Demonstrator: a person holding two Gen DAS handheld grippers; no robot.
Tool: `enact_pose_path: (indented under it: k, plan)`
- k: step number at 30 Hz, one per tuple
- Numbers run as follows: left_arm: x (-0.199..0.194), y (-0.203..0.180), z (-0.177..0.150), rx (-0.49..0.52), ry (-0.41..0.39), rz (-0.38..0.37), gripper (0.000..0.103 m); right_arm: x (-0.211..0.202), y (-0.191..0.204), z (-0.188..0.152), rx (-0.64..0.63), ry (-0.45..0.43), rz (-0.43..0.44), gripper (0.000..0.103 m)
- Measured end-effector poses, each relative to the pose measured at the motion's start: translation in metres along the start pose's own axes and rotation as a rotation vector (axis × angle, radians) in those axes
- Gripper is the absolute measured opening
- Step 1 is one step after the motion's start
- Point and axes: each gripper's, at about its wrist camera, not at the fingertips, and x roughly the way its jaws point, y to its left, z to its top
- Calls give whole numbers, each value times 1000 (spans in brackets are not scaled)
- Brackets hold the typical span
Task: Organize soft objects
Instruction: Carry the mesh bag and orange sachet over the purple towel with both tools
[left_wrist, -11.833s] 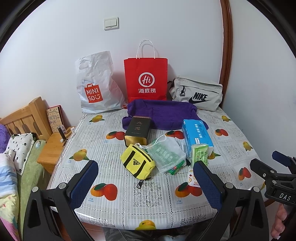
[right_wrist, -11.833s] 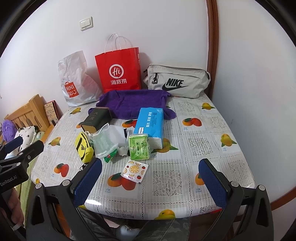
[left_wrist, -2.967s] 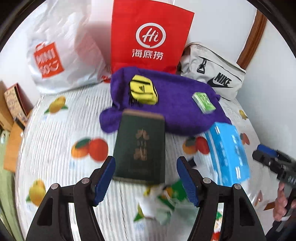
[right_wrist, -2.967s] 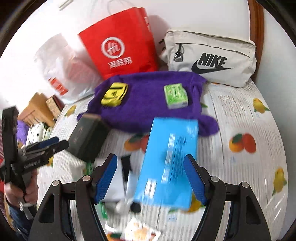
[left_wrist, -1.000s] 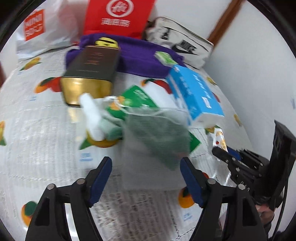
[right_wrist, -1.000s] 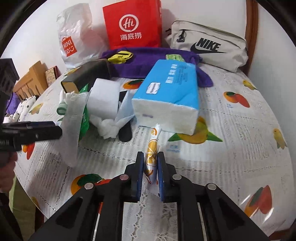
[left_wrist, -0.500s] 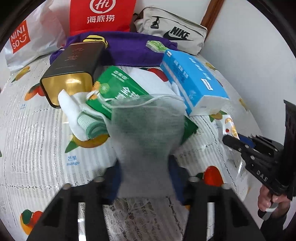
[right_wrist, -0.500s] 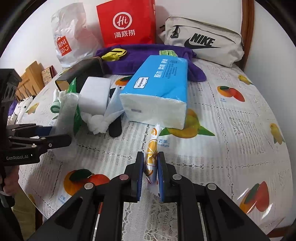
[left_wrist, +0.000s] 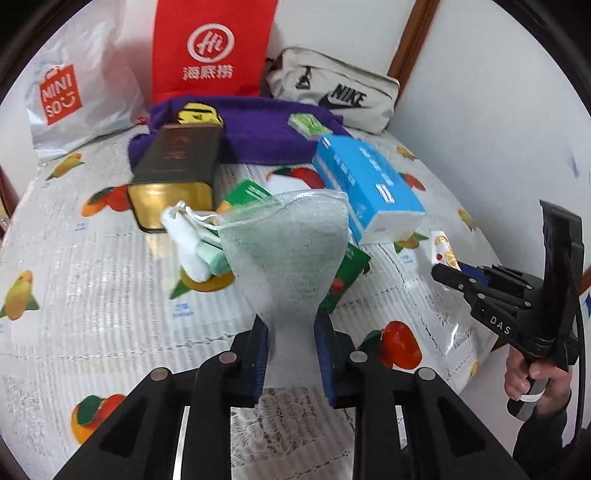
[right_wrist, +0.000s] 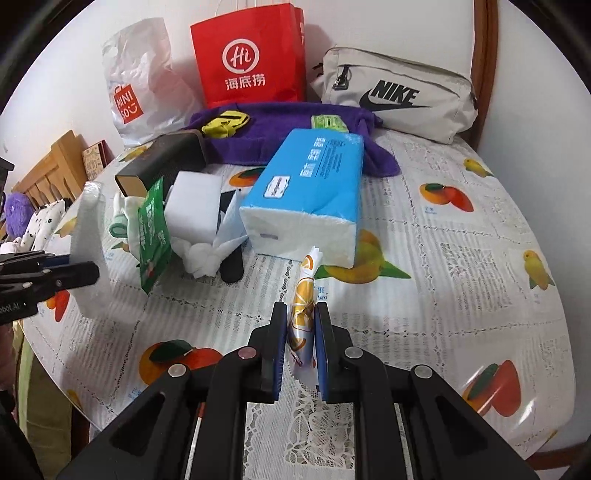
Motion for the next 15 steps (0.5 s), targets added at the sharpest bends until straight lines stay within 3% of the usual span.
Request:
enact_pose_path:
  k: [15]
  plan:
    - [-23, 18, 47, -72, -58, 48, 23, -26, 4, 52, -33, -81, 30, 15]
